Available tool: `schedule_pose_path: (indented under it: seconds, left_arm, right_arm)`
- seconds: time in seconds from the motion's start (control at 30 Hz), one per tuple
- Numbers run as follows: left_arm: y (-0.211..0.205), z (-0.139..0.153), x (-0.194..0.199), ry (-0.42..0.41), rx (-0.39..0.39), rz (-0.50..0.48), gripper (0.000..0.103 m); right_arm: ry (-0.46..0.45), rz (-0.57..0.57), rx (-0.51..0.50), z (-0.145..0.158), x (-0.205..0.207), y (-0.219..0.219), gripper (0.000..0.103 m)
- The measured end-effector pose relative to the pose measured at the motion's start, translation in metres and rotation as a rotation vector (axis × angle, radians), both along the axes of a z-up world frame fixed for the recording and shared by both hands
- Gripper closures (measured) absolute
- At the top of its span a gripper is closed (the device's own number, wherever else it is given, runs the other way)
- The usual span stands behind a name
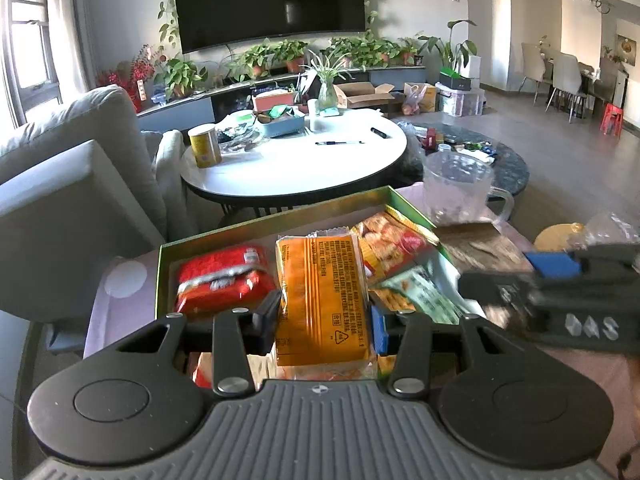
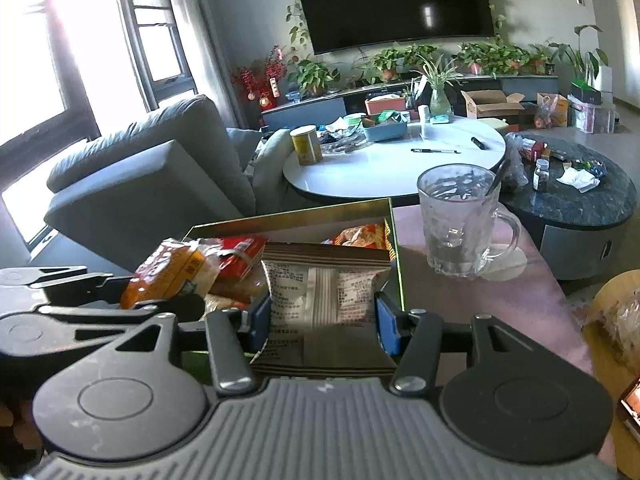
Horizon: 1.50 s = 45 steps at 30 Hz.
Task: Organize snacks
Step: 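Lower both packs into the box and open both grippers, then raise both open grippers from the box toward the loose snacks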
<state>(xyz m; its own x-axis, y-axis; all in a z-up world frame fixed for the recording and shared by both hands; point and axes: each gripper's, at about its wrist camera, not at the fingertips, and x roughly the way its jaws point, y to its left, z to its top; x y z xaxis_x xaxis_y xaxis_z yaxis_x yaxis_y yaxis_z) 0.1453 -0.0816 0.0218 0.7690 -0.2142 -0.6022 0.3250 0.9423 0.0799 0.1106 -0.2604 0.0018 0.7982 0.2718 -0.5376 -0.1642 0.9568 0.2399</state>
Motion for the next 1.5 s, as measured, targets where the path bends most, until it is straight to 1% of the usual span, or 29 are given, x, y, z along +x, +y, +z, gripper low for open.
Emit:
schedule_pose_path:
  seconds: [0.07, 0.27, 0.4, 0.43, 0.47, 0.5, 0.53, 0.57, 0.63, 0.87, 1.0, 1.13, 1.3, 1.4, 1.5]
  left_arm:
    - [-0.004, -0.003, 0.015, 0.003, 0.004, 0.007, 0.062]
    - [-0.011, -0.013, 0.059, 0.044, -0.042, 0.017, 0.062]
    - [-0.015, -0.024, 0.080, 0.050, -0.049, 0.043, 0.061]
    - [-0.015, -0.026, 0.083, 0.044, -0.052, 0.053, 0.060]
    - [-0.016, -0.028, 0.085, 0.035, -0.046, 0.065, 0.052]
    - [-0.015, -0.028, 0.083, 0.027, -0.036, 0.074, 0.047]
    - [-0.014, -0.028, 0.081, 0.014, -0.029, 0.079, 0.038]
    - [-0.012, -0.027, 0.076, -0.005, -0.027, 0.076, 0.034]
    - [-0.006, -0.026, 0.068, -0.020, -0.022, 0.074, 0.034]
    - [0.032, -0.019, 0.041, -0.036, -0.025, 0.145, 0.029]
    - [0.044, -0.016, 0.027, -0.051, -0.029, 0.172, 0.026]
    - [0.051, -0.019, 0.020, -0.045, -0.030, 0.177, 0.025]
    - [0.055, -0.024, 0.018, -0.019, -0.053, 0.182, 0.025]
    - [0.055, -0.027, 0.015, -0.010, -0.056, 0.177, 0.024]
    - [0.056, -0.028, 0.011, 0.000, -0.065, 0.179, 0.024]
  right_arm:
    - [0.006, -0.006, 0.012, -0.003, 0.003, -0.003, 0.043]
    - [0.015, -0.029, 0.028, -0.007, 0.010, -0.011, 0.043]
    - [0.019, -0.033, 0.047, -0.010, 0.015, -0.014, 0.043]
    - [0.018, -0.033, 0.047, -0.010, 0.016, -0.014, 0.043]
    - [0.017, -0.032, 0.046, -0.010, 0.018, -0.013, 0.043]
    - [0.018, -0.032, 0.043, -0.011, 0.019, -0.012, 0.043]
    - [0.019, -0.032, 0.040, -0.012, 0.021, -0.012, 0.043]
    - [0.021, -0.032, 0.038, -0.012, 0.022, -0.011, 0.043]
    - [0.023, -0.029, 0.035, -0.013, 0.024, -0.010, 0.043]
    - [0.029, -0.012, 0.025, -0.014, 0.032, -0.001, 0.043]
    - [0.032, -0.002, 0.008, -0.014, 0.038, 0.006, 0.043]
    - [0.038, -0.006, 0.001, -0.015, 0.046, 0.013, 0.043]
    - [0.037, -0.006, -0.018, -0.018, 0.053, 0.019, 0.042]
    - [0.037, -0.021, -0.005, -0.019, 0.051, 0.018, 0.033]
    - [0.031, -0.017, 0.013, -0.018, 0.046, 0.015, 0.032]
